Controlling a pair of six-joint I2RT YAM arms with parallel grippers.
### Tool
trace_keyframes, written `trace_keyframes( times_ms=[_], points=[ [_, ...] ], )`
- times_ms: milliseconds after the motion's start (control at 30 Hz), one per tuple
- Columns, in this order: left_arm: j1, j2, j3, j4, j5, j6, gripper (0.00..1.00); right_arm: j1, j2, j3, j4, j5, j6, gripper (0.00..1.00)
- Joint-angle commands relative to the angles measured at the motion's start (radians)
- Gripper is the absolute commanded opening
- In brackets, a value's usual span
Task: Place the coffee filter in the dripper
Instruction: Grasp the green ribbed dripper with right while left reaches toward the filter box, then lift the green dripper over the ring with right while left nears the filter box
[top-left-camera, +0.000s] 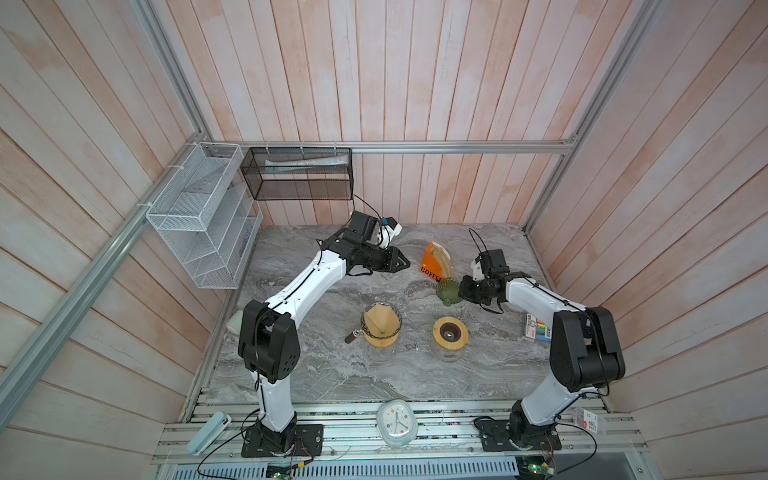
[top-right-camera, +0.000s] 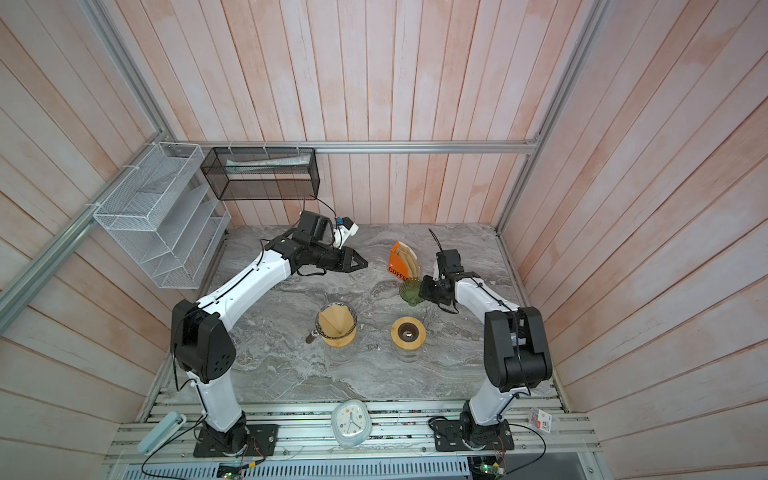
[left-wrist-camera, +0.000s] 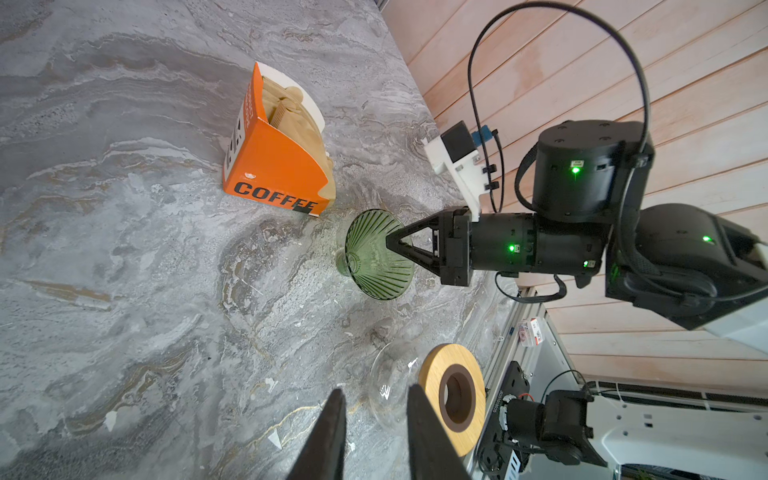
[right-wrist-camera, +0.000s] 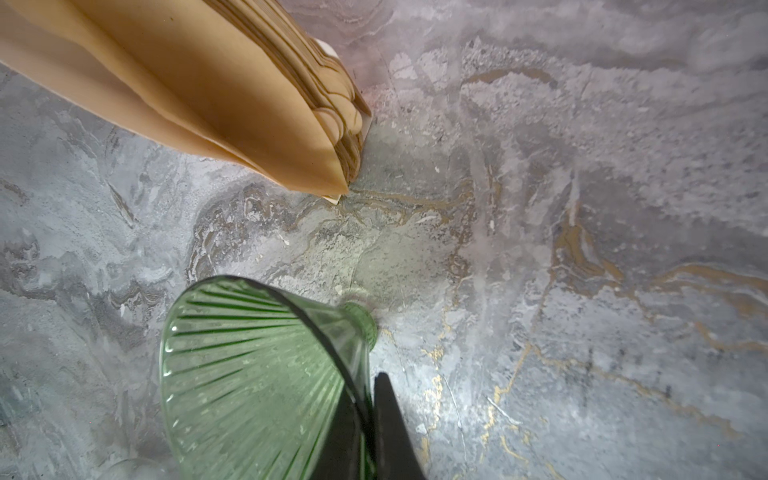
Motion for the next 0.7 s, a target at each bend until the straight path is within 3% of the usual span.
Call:
trace_keyframes(
  times_ms=[0, 667],
  points=[
    [0.002, -0.045, -0.018, 0.023, -0.012, -0.005, 0.29, -0.002, -0.056, 0.041, -0.041, -0.002, -0.010, 0.00],
    [-0.023, -0.107, -0.003, 0.055, -0.033, -0.020, 0.28, -0.002, -0.366, 0.158, -0.274, -0.038, -0.046, 0.01]
  ],
)
